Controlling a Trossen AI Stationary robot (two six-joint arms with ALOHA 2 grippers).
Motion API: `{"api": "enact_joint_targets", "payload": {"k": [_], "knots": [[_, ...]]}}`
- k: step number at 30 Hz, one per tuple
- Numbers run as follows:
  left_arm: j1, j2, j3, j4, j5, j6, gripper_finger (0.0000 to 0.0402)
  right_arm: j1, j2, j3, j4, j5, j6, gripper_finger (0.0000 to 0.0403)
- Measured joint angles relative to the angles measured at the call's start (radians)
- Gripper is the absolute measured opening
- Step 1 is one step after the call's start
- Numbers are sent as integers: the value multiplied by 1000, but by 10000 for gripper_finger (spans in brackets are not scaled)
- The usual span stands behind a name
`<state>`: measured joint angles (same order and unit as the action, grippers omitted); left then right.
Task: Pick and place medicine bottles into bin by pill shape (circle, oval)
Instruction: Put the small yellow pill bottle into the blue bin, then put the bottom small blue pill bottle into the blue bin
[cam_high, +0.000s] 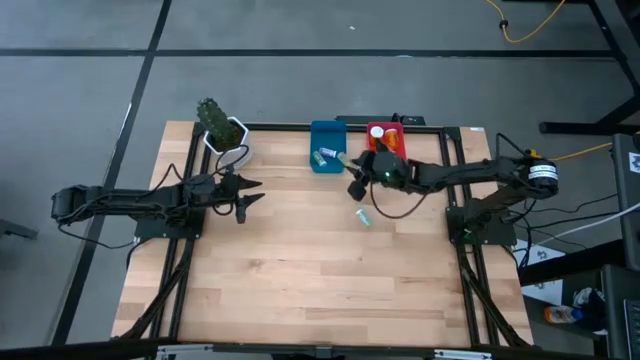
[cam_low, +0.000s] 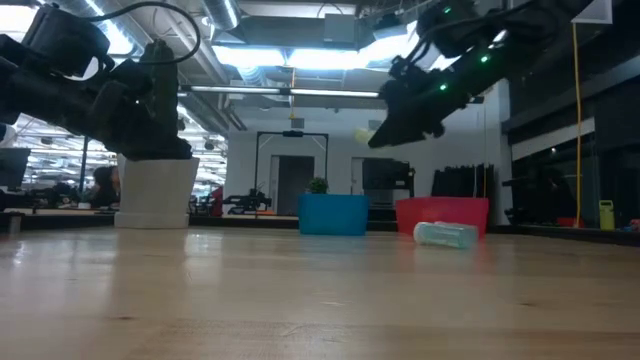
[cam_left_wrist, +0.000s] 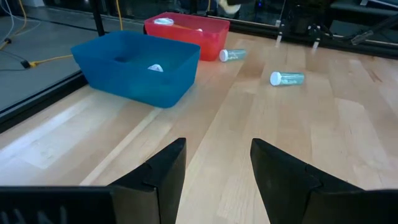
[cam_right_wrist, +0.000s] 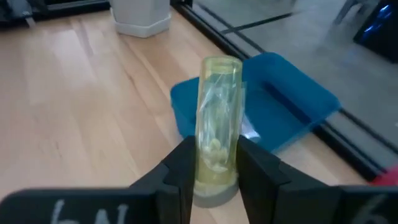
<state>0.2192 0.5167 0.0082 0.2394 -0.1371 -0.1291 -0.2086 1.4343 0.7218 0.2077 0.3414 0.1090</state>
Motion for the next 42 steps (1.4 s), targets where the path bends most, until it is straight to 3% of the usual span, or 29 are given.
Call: {"api": "enact_joint_targets", "payload": {"k": [7,10,13,21,37,42], "knots": [[0,0,0,0,6,0,174,-59,150,145,-84,-86,-13,101],[0,0,0,-17,104,6,174,-75,230,241,-157,-157,-31,101],[0,0,0,-19,167,8,174,-83,311,332,-208,-113,-63,101],[0,0,0,-22,136,7,174,-123,446,535,-372,-54,-63,103],[0,0,0,-46,138,0,174,-142,447,562,-403,-47,-105,196],[0,0,0,-46,235,-3,174,-132,379,562,-511,-45,-78,201]]}}
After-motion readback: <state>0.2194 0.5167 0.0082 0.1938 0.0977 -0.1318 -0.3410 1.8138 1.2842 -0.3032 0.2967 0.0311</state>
